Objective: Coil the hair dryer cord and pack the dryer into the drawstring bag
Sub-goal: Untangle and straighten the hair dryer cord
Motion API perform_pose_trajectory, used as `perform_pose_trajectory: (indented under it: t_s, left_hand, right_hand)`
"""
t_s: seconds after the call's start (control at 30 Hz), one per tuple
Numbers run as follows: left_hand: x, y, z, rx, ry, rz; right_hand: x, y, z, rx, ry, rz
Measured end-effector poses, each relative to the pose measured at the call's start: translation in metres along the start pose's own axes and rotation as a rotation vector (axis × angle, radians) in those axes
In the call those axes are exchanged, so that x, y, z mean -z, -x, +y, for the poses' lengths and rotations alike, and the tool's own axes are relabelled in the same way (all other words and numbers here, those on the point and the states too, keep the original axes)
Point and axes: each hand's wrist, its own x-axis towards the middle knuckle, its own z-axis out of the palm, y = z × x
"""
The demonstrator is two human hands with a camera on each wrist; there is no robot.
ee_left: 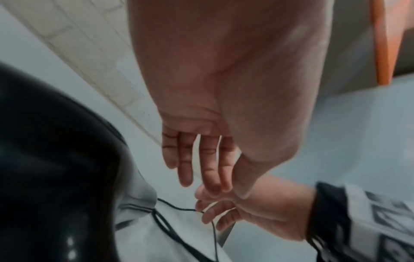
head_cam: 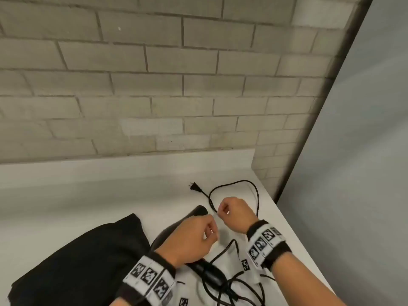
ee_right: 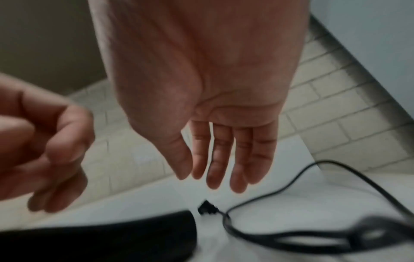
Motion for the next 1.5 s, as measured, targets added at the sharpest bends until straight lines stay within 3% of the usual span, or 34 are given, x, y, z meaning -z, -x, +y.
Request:
perform_pose_trajectory:
  t_s: [0.2,0.33,0.5,0.67,0.83,0.93,1.27,1.37,1.5]
  left_hand:
    - [-0.017,-0.043,-0.018,0.052,-0.319,0.002]
    - [-0.021,-0.061,-0.027,0.095,-0.344,0.006]
    - [-0.027,-0.067,-0.033,0.12,-0.29,0.062]
    - [-0.022,-0.061,-0.031,0.029,-0.092,0.261]
    - [0.001,-0.048,-0.024,-0.191,0.006,0.405]
    - [0.023,-0.036,-0.027,-0.213,0.03,0.449]
    - [0.075,-0.003,-0.062,-0.007,0.134,0.639]
    - [0.073,-0.001,-0.057,0.097,0.261,0.662]
    - [0.071,-0.008,-0.047,0.256,0.647,0.762]
  right_hand:
    - [-0.033,-0.033,0.008,-0.219,0.426,-0.165]
    - [-0.04,-0.043,0.016,-0.181,0.443,-0.154]
    - [-0.018,-0.032,0.017,-0.017,0.135,-0.154]
    - [0.027,0.003,0.002,0.108,-0.185,-0.102]
    - [0.057,0.031,-0.007,0.103,-0.389,-0.065]
    - [0.067,0.041,0.0,0.084,-0.469,0.048]
    - [0.1,0.074,0.025,-0.051,-1.234,0.337]
    - [0.09,0.079,0.032,-0.11,-1.174,0.34]
    - [0.065,0.093,0.033,-0.155,-1.059,0.329]
